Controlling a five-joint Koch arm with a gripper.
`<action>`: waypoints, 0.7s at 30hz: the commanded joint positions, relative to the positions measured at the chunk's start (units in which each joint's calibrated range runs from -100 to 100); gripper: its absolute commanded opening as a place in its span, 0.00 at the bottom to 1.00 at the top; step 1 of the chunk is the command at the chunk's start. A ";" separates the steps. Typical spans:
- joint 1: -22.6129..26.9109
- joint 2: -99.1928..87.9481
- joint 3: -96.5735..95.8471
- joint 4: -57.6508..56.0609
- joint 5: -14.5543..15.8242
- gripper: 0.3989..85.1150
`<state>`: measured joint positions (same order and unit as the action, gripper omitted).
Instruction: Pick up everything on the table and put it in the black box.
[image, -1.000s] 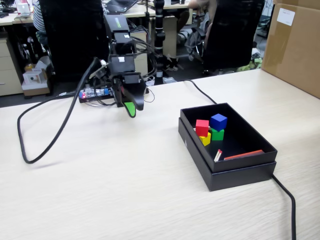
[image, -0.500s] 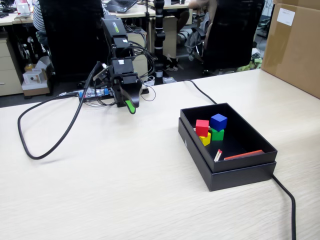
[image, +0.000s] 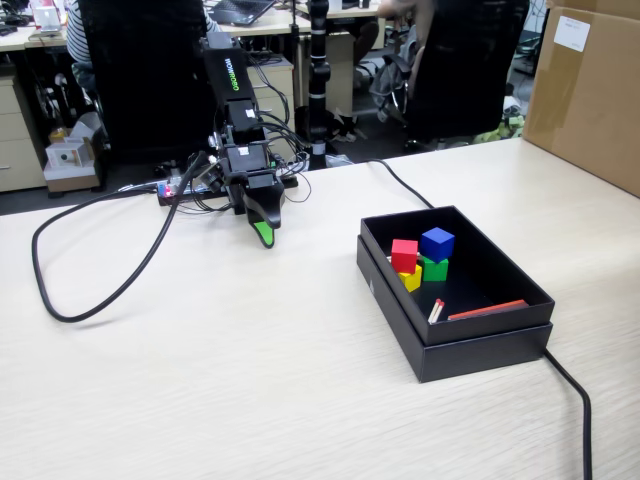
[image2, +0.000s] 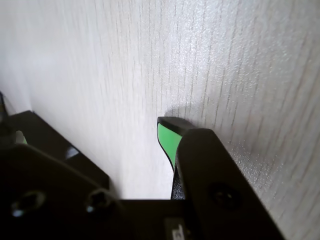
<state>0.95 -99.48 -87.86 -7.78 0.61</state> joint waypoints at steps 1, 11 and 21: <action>-0.15 -0.52 -3.53 4.80 -0.10 0.61; -0.05 -0.52 -9.24 8.17 -0.78 0.58; -0.10 -0.52 -9.15 8.08 -0.78 0.58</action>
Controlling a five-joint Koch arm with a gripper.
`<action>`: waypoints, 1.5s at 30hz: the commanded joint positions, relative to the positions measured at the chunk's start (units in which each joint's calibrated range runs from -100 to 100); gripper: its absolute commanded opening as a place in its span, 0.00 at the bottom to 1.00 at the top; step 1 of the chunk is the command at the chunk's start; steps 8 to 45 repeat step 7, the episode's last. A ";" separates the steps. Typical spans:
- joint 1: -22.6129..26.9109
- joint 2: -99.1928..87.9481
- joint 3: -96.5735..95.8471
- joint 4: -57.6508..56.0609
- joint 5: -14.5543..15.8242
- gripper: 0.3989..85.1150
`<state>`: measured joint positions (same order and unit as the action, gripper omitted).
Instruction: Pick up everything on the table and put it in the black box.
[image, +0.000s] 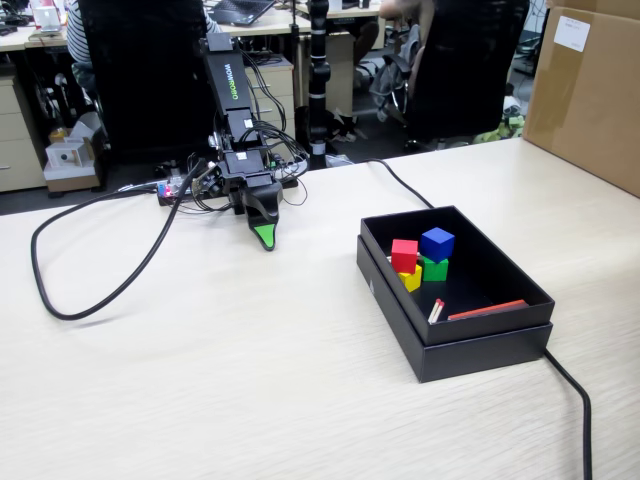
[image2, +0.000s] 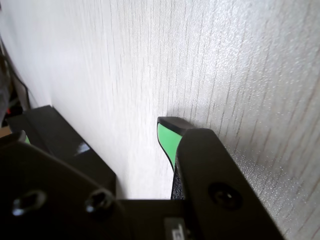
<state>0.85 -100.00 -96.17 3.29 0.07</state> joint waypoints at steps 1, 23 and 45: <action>0.00 0.00 -0.84 -2.90 -0.29 0.58; 0.00 0.00 -0.84 -2.90 -0.24 0.58; 0.00 0.00 -0.84 -2.90 -0.24 0.58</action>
